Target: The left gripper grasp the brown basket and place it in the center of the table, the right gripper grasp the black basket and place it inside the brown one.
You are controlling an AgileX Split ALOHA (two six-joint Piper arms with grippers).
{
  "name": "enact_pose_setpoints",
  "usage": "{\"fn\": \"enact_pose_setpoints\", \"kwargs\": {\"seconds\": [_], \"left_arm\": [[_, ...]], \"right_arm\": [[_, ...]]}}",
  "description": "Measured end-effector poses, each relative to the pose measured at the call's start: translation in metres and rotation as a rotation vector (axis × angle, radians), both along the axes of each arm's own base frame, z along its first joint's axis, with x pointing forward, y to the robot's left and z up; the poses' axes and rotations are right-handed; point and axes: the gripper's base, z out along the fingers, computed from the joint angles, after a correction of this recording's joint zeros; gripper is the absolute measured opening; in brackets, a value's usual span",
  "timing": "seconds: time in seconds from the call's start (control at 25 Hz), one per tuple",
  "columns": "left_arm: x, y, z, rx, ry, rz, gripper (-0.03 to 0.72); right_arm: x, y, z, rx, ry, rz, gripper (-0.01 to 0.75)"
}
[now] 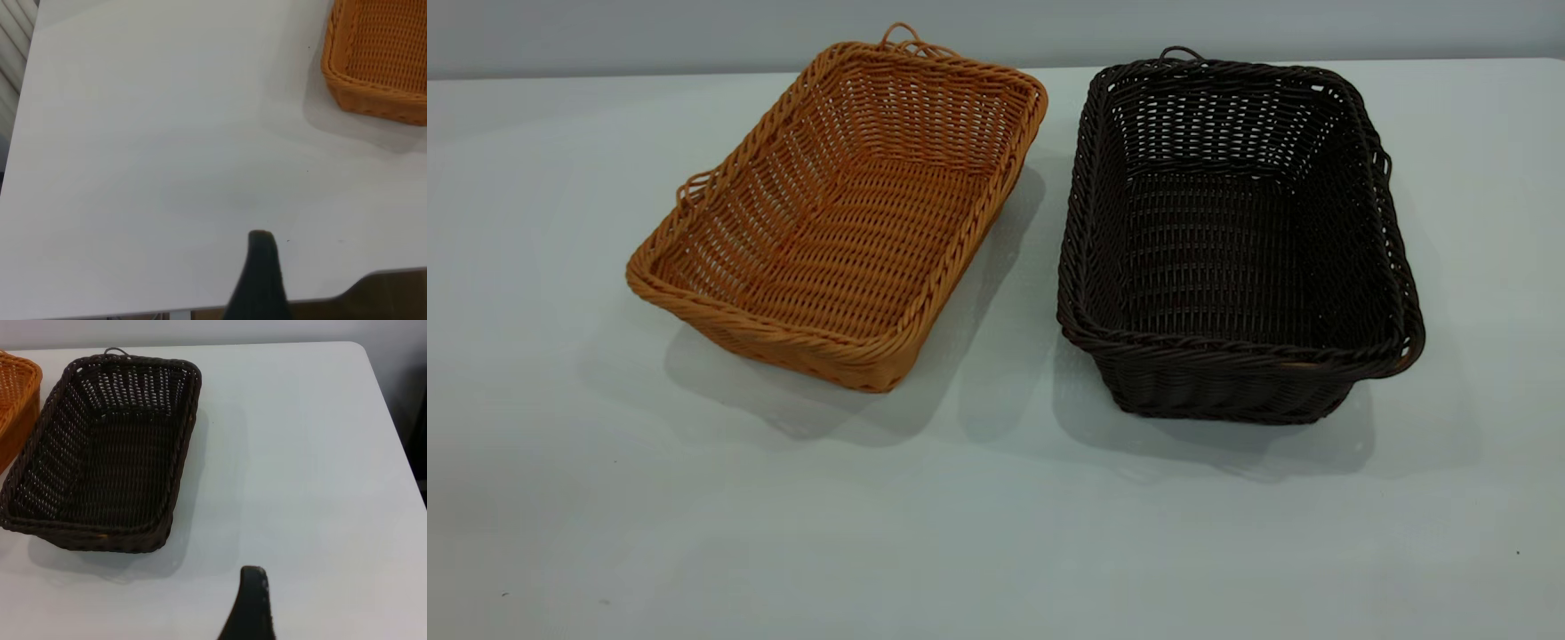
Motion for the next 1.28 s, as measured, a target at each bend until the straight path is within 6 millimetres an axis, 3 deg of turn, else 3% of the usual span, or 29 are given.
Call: {"fn": "enact_pose_setpoints", "kwargs": {"seconds": [0.2, 0.32, 0.48, 0.64, 0.92, 1.12, 1.28], "left_arm": [[0.0, 0.0, 0.001, -0.007, -0.005, 0.005, 0.562], [0.004, 0.0, 0.013, -0.04, -0.026, 0.028, 0.562], [0.033, -0.002, 0.039, -0.059, 0.001, 0.043, 0.562], [0.083, -0.004, 0.056, -0.055, 0.054, 0.037, 0.562], [0.189, -0.009, 0.057, 0.0, 0.144, -0.013, 0.562], [0.257, -0.015, 0.036, 0.038, 0.216, -0.071, 0.562], [0.302, -0.032, 0.011, 0.05, 0.279, -0.141, 0.562]], "right_arm": [[0.0, 0.0, 0.0, 0.0, 0.0, 0.0, 0.574], [0.0, 0.0, 0.0, 0.001, 0.0, 0.001, 0.574], [0.0, 0.001, 0.0, 0.008, 0.0, 0.005, 0.574], [0.0, 0.001, 0.0, 0.008, 0.0, 0.005, 0.574], [0.0, 0.001, 0.0, 0.008, 0.0, 0.005, 0.574], [0.0, 0.001, 0.0, 0.008, 0.0, 0.005, 0.574], [0.0, 0.001, 0.0, 0.008, 0.0, 0.005, 0.574]]}}
